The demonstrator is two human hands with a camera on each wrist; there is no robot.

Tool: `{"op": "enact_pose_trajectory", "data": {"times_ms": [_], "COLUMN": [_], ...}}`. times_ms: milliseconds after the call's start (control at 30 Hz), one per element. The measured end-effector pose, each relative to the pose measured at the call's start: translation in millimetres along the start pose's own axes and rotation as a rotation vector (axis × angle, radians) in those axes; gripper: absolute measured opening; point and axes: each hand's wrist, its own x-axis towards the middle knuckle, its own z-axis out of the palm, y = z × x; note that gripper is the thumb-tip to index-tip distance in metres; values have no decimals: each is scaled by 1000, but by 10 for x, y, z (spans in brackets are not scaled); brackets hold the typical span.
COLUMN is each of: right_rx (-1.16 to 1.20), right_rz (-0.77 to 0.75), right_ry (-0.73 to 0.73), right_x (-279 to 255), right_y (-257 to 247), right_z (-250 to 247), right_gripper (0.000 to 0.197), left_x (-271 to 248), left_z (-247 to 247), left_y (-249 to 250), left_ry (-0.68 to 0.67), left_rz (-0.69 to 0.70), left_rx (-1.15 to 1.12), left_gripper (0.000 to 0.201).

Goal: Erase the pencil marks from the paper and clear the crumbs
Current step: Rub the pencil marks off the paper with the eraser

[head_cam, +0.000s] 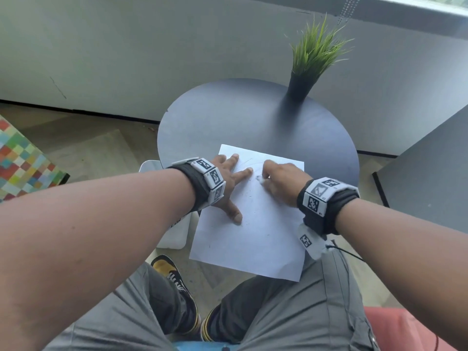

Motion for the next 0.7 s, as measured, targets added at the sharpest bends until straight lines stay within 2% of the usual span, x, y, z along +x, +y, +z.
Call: {"op": "enact_pose_trajectory", "data": {"times_ms": [67,133,167,267,333,467,500,600,633,700], "right_rx": [-13,-6,-1,-39,-55,-44,-37,-34,-34,-49], "right_rz": [-139,-321,-348,-195,-128,-358,-358,-169,-151,-232], "right_ry": [-35,-148,-181,-77,-14,-206,-181,-6,11,-66], "right_x": [-106,-264,-286,-127,-99,-270,-245,-97,-113,-218], "right_y": [-66,-162,-149,4,28,-140,-112,22,2,-143], "right_z": [31,87,83,-15,4,118,92,0,18,84], "right_gripper": [19,13,12,20,17,25,22,19,18,22], "left_x": [11,9,10,24,23,16,26,35,29,25], "left_z": [-11,-21,-26,-50,-64,-57,-56,-55,-55,-50], "left_y": [-4,3,10,40,48,49,49,51,50,51], "left_ry": [-6,-7,-8,-12,-17,-11,-7,-12,-19,-21], "left_rz": [2,3,5,10,5,5,7,7,3,4], "left_rx": [8,22,31,32,31,45,44,37,38,32], "left_gripper": [130,129,128,126,126,126,126,126,126,126]}}
